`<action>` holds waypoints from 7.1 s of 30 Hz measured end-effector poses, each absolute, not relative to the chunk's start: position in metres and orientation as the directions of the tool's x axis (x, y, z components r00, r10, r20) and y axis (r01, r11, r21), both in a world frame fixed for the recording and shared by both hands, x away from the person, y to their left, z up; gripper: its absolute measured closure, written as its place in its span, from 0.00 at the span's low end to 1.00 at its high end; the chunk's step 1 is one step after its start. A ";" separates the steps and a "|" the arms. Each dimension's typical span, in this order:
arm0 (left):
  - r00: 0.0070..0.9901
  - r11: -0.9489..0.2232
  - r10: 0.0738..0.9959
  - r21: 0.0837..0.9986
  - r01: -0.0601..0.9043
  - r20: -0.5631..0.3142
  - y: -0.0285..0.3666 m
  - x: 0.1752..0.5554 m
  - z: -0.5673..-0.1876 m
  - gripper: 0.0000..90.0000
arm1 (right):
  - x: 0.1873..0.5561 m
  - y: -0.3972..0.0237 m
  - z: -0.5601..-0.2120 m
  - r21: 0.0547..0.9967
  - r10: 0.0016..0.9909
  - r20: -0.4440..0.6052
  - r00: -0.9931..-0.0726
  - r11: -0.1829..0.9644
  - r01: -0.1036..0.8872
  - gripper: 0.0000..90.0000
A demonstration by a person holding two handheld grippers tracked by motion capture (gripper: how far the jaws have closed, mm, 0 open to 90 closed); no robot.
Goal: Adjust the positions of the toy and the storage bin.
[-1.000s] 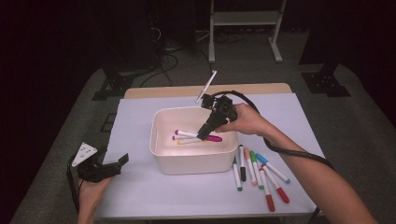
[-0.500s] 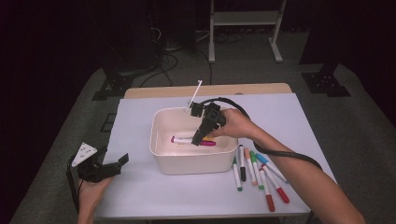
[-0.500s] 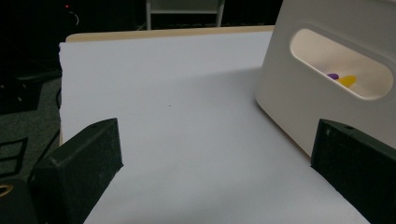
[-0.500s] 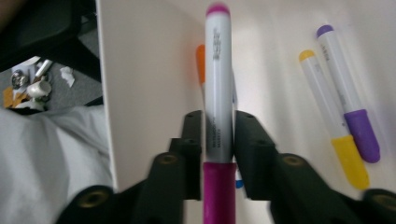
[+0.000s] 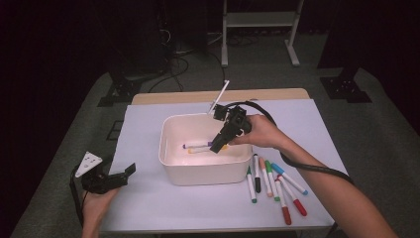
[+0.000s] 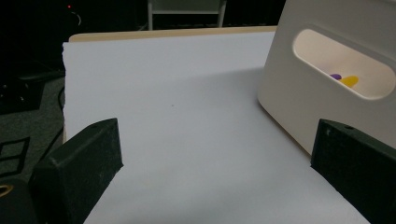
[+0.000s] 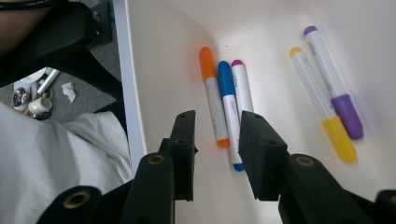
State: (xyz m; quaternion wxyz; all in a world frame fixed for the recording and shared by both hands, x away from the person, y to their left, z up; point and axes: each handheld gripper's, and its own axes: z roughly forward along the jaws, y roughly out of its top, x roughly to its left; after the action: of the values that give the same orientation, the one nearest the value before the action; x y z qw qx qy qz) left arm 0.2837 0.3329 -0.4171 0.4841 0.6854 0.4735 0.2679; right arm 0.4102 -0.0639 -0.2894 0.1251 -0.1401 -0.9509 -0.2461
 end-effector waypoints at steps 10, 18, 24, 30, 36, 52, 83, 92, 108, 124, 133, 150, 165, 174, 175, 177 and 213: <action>0.408 -0.086 0.909 0.917 0.390 -0.088 0.332 0.284 -0.417 0.01 | 0.401 -0.115 -0.269 0.494 0.268 0.280 -0.922 0.783 0.377 0.73; 0.412 -0.090 0.907 0.915 0.393 -0.088 0.330 0.285 -0.417 0.01 | 0.387 -0.162 -0.263 0.510 0.339 0.257 -0.905 0.748 0.425 0.72; 0.412 -0.090 0.907 0.915 0.392 -0.087 0.329 0.286 -0.418 0.01 | 0.380 -0.196 -0.274 0.518 0.391 0.273 -0.879 0.711 0.476 0.73; 0.412 -0.093 0.907 0.913 0.396 -0.086 0.329 0.286 -0.418 0.01 | 0.374 -0.221 -0.292 0.525 0.419 0.302 -0.856 0.677 0.517 0.72; 0.411 -0.095 0.908 0.914 0.394 -0.083 0.329 0.286 -0.418 0.01 | 0.369 -0.239 -0.318 0.513 0.449 0.317 -0.835 0.659 0.549 0.72; 0.408 -0.097 0.910 0.914 0.393 -0.079 0.329 0.285 -0.417 0.01 | 0.359 -0.285 -0.385 0.464 0.549 0.370 -0.750 0.590 0.661 0.71; 0.410 -0.095 0.908 0.914 0.394 -0.082 0.330 0.285 -0.417 0.01 | 0.356 -0.295 -0.432 0.413 0.640 0.277 -0.717 0.595 0.690 0.84; 0.412 -0.098 0.908 0.914 0.394 -0.080 0.329 0.285 -0.417 0.01 | 0.355 -0.309 -0.396 0.427 0.611 0.350 -0.710 0.571 0.701 0.84; 0.409 -0.088 0.909 0.916 0.391 -0.087 0.330 0.284 -0.416 0.01 | 0.360 -0.257 -0.287 0.507 0.444 0.340 -0.829 0.656 0.559 0.84; 0.416 -0.089 0.905 0.916 0.391 -0.089 0.330 0.285 -0.416 0.01 | 0.375 -0.152 -0.251 0.506 0.253 0.316 -0.915 0.771 0.388 0.84; 0.414 -0.088 0.906 0.918 0.387 -0.087 0.331 0.284 -0.416 0.01 | 0.392 -0.114 -0.257 0.494 0.211 0.327 -0.921 0.793 0.357 0.84; 0.418 -0.090 0.904 0.919 0.383 -0.085 0.332 0.284 -0.415 0.01 | 0.418 -0.064 -0.281 0.450 0.172 0.333 -0.927 0.835 0.316 0.84; 0.419 -0.092 0.904 0.919 0.383 -0.084 0.332 0.284 -0.415 0.01 | 0.422 -0.032 -0.314 0.388 0.158 0.347 -0.925 0.874 0.294 0.84; 0.420 -0.093 0.903 0.919 0.384 -0.085 0.331 0.284 -0.415 0.01 | 0.420 -0.027 -0.317 0.372 0.174 0.318 -0.932 0.881 0.291 0.75; 0.421 -0.092 0.903 0.919 0.383 -0.085 0.331 0.284 -0.415 0.01 | 0.420 -0.028 -0.316 0.369 0.175 0.316 -0.932 0.883 0.291 0.75; 0.421 -0.093 0.903 0.919 0.384 -0.084 0.331 0.284 -0.415 0.01 | 0.418 -0.031 -0.313 0.385 0.176 0.312 -0.934 0.875 0.294 0.75; 0.422 -0.100 0.903 0.917 0.387 -0.080 0.327 0.284 -0.415 0.01 | 0.348 -0.249 -0.324 0.519 0.456 0.295 -0.839 0.661 0.542 0.74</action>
State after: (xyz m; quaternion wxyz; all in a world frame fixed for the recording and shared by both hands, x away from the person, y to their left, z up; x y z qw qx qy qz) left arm 0.2840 0.3268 -0.4147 0.4823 0.6917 0.4663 0.2676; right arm 0.3481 -0.2491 -0.3237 0.0698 -0.2747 -0.9086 -0.3066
